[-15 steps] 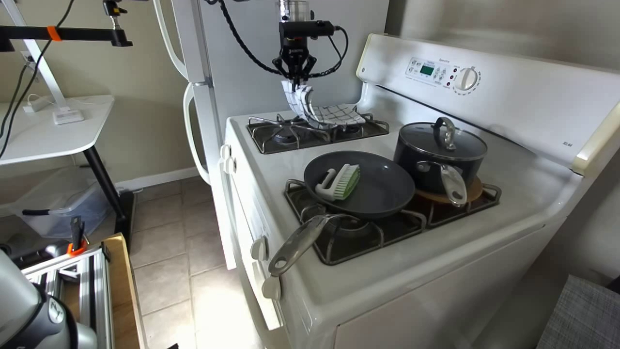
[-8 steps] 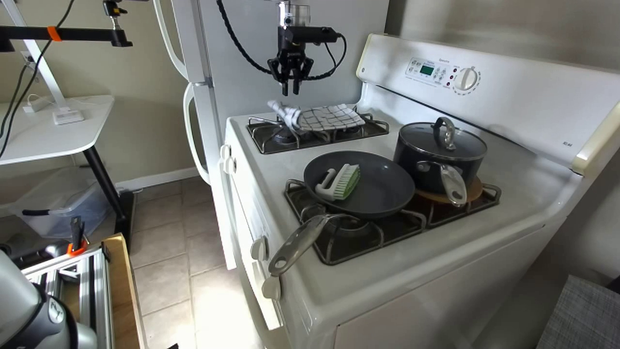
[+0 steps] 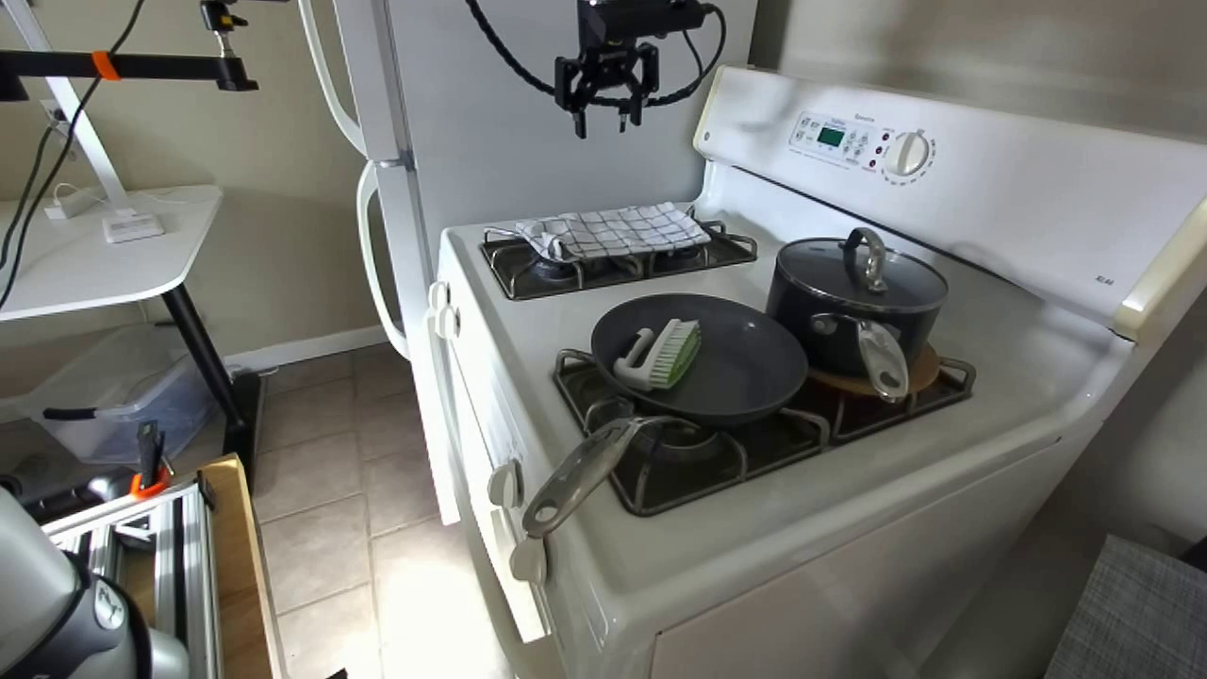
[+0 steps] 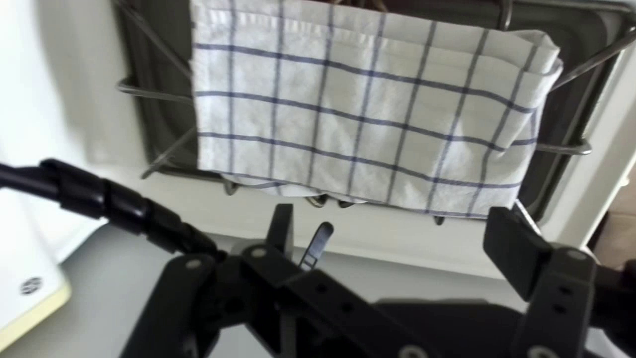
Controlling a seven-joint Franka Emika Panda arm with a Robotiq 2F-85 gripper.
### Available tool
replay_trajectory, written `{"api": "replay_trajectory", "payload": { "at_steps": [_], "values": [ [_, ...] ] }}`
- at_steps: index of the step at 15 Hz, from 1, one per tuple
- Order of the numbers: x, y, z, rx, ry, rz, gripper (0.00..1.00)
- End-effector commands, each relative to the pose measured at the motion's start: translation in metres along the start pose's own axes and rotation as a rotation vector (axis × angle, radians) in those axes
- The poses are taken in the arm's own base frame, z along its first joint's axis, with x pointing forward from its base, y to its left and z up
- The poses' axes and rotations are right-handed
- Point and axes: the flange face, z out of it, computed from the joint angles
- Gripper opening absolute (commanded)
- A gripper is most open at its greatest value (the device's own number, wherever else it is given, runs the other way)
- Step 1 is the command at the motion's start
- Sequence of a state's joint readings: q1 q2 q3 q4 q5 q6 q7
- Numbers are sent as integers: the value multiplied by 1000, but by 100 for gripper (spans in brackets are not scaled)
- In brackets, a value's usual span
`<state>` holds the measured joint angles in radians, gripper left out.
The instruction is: Put the towel on the left side of the stove.
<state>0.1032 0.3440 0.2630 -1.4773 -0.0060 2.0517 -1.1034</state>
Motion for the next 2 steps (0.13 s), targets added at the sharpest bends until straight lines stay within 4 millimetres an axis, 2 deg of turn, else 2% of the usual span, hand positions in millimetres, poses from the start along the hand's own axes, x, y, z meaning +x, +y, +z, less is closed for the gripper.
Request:
{"api": "replay_trajectory", "payload": {
  "at_steps": [1,2],
  "values": [
    [-8,9,-14,-41,32,31,100],
    [-16,15,-26,-72,56,54,100]
  ]
}}
